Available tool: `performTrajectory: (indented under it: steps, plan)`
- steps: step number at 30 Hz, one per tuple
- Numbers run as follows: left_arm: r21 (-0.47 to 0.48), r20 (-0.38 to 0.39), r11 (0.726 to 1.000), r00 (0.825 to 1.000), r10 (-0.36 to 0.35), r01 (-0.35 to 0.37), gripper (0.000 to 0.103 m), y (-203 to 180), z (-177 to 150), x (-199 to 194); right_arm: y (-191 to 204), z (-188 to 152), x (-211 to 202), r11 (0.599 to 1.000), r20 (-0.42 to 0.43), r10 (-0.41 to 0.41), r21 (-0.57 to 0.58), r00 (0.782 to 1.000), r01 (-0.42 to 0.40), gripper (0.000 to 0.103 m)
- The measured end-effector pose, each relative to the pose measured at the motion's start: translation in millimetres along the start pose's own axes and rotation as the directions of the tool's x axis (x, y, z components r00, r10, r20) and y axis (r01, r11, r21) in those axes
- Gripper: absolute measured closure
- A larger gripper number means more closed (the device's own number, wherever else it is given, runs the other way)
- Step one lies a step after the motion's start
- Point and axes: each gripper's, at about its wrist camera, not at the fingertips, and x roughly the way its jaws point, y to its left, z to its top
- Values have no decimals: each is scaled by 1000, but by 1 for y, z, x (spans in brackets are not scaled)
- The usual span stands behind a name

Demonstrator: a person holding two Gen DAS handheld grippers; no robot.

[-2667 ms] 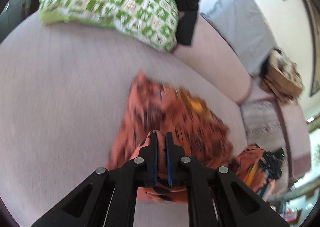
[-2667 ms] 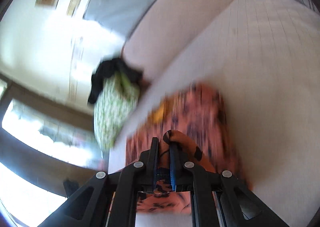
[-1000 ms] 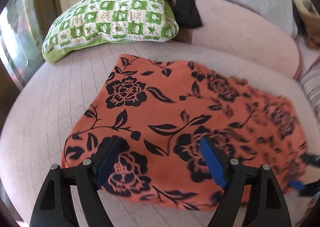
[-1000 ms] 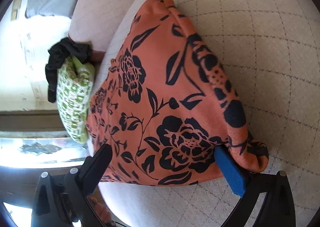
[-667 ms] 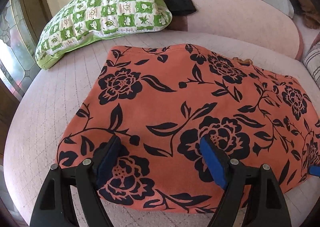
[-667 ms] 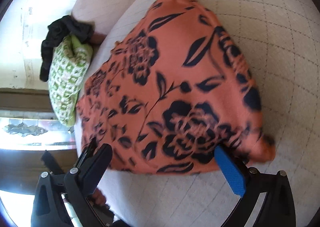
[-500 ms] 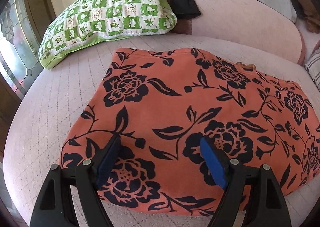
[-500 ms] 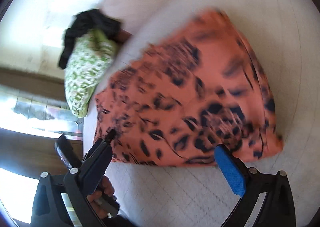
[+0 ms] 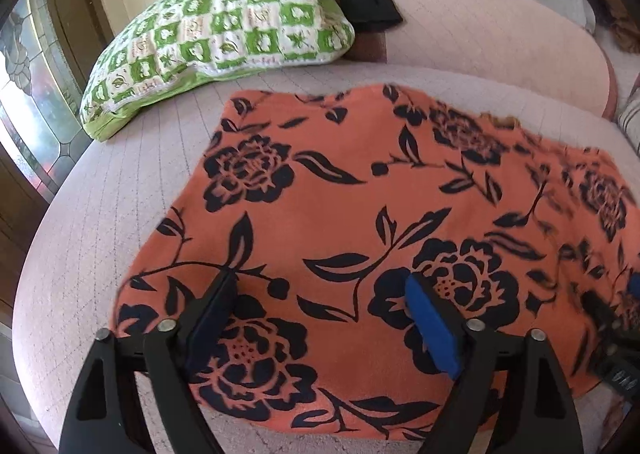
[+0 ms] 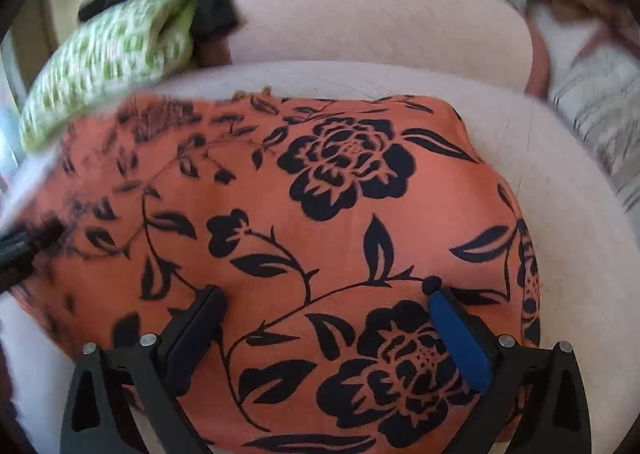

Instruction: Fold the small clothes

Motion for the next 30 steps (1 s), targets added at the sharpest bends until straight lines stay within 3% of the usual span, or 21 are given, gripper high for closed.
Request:
performTrajectory:
  steps: [6,11,21,24,30]
  plan:
    - [-3,24,1000,999,27,-27,0,-8,-4,8,-4,5,5,1000,-22,2,-20,1000,-2,0]
    - [-28,24,999,999,22,-22,0,-7,-5,10,-6,12,11,999,-74,31,-10,997,-31,0]
    - [-30,25,1000,1000,-4,5,0,-4,-3,-3,-3,6,7,1000,-42,3,-23,999,-4,0]
    - [-65,75,998,997,-18,22,0,0,1,-17,-2,8,7,1000,-49,-3,-29,999,2,0]
    - [-59,211,998,977,38,-26,0,5,8,-48,-2,10,8,1000,-56,0,-31,998,-2,0]
